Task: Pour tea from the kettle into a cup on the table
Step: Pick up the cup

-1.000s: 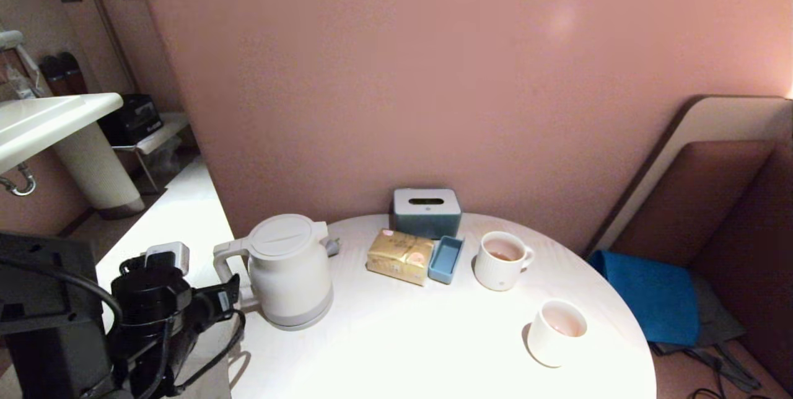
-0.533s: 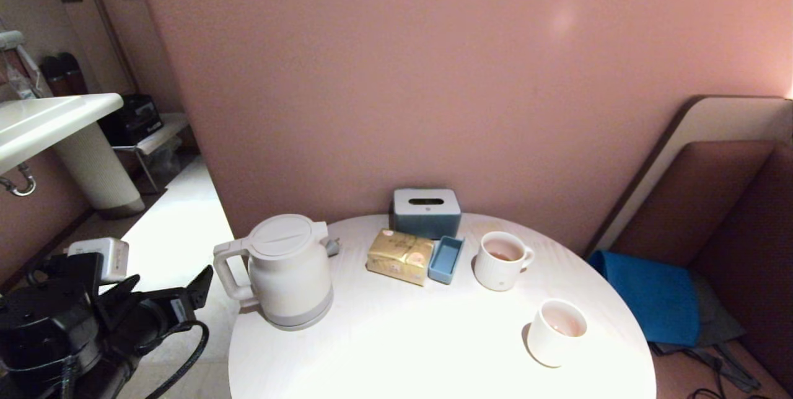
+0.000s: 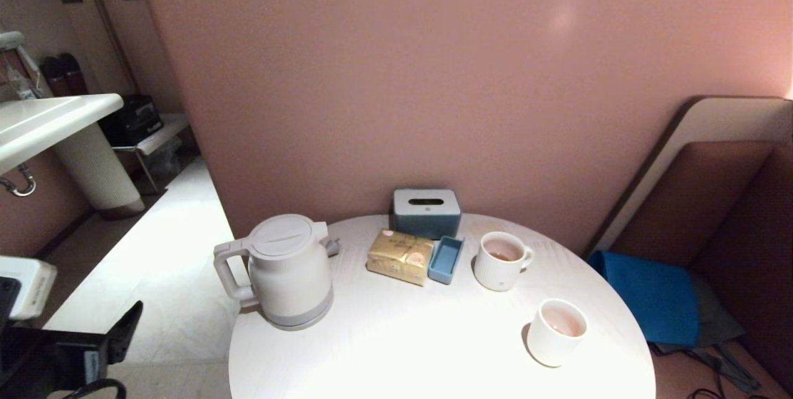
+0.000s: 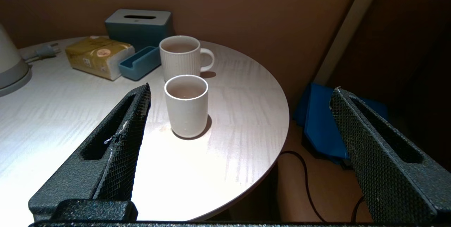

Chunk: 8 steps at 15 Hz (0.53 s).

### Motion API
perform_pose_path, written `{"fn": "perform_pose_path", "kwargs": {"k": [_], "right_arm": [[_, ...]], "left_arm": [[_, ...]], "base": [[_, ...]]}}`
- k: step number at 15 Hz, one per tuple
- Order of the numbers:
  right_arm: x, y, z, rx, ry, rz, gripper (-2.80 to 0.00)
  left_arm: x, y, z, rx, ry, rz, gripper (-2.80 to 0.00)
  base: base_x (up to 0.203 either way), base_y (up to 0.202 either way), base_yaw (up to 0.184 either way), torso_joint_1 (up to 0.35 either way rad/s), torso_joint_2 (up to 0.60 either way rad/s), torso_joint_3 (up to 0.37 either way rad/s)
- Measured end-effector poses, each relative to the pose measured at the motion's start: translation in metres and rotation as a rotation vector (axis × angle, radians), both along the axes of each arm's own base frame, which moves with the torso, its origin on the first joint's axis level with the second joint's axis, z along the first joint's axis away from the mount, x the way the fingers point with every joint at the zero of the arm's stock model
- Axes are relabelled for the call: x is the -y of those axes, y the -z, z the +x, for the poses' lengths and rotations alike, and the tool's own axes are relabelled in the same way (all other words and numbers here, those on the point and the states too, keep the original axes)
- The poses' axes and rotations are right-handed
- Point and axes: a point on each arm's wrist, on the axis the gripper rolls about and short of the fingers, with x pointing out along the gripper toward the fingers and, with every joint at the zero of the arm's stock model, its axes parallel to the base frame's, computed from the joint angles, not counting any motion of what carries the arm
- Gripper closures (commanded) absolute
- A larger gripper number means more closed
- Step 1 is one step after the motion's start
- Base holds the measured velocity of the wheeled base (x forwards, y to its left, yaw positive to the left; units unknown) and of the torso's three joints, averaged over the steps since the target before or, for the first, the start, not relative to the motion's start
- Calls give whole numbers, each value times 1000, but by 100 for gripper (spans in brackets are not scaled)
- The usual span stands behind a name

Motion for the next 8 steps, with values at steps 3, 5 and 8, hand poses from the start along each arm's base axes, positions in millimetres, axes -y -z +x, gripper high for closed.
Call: {"fn": "perform_pose_path", "kwargs": {"k": [3,5,8], "right_arm": [[0,0,0,0,0,0,-280],[0,0,0,0,0,0,-280],[0,0,0,0,0,0,-280]], "left_arm": [[-14,-17,-42,55,-155,106,-280],[-22,-23,-67,128,-279,122,-280],[-27,-14,-97,209,-400,134,-280]], "base": [[0,0,0,0,0,0],[0,0,0,0,0,0],[0,0,0,0,0,0]]}}
